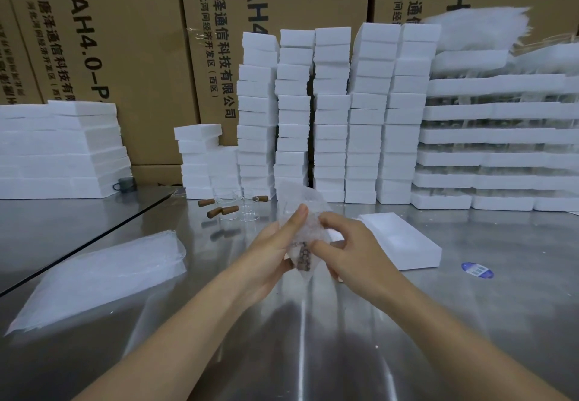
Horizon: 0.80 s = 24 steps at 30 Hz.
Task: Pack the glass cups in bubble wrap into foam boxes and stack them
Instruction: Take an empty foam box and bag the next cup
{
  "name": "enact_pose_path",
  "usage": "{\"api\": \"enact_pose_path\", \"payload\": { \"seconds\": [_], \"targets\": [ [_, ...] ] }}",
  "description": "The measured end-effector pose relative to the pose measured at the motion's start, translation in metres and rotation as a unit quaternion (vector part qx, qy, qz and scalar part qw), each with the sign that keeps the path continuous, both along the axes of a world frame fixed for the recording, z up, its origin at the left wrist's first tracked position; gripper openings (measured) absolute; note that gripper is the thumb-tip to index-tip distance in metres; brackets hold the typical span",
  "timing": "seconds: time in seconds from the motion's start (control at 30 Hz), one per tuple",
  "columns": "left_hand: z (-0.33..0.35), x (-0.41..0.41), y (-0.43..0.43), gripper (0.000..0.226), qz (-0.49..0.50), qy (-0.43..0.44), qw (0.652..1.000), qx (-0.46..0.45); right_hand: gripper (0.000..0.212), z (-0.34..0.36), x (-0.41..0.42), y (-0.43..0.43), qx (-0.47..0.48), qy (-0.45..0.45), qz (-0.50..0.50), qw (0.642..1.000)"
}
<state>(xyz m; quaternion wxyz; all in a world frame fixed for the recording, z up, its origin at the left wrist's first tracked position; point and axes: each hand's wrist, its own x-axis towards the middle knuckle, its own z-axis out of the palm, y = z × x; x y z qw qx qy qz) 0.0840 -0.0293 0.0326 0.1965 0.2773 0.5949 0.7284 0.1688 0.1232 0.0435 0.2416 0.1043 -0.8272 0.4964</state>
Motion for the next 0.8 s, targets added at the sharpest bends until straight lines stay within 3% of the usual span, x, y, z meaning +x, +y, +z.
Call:
{"api": "enact_pose_path", "payload": {
  "seconds": [0.1,0.17,0.33,0.47,0.57,0.63,0.7,0.8],
  "targets": [
    [0.002,0.000,0.000,0.059,-0.006,-0.003,1.000,0.008,0.039,-0.003,-0.002,-0.002,-0.019,0.042,-0.092,0.995],
    [0.002,0.000,0.001,0.056,-0.015,-0.011,1.000,0.014,0.047,-0.004,-0.003,-0.002,-0.026,0.026,-0.084,0.996],
    [-0.003,-0.001,-0.002,0.063,-0.037,0.001,0.998,-0.057,0.015,-0.009,-0.005,0.002,0.035,-0.034,-0.023,0.999],
    [-0.001,-0.009,-0.009,0.059,-0.016,-0.026,0.997,-0.071,0.021,-0.008,-0.006,0.011,0.085,-0.050,-0.001,0.995],
    [-0.001,-0.016,-0.014,0.068,0.041,-0.057,0.997,-0.026,0.035,-0.011,-0.009,0.024,0.079,-0.052,-0.062,0.994],
    [0.000,-0.022,-0.016,0.080,0.082,-0.103,0.991,0.013,0.037,-0.015,-0.012,0.035,0.166,-0.060,-0.164,0.971],
    [0.001,-0.026,-0.020,0.077,0.092,-0.168,0.979,0.071,0.052,-0.020,-0.016,0.042,0.307,-0.105,-0.242,0.914],
    [0.007,-0.030,-0.026,0.073,0.072,-0.228,0.959,0.149,0.057,-0.028,-0.023,0.043,0.379,-0.173,-0.251,0.874]
  ]
}}
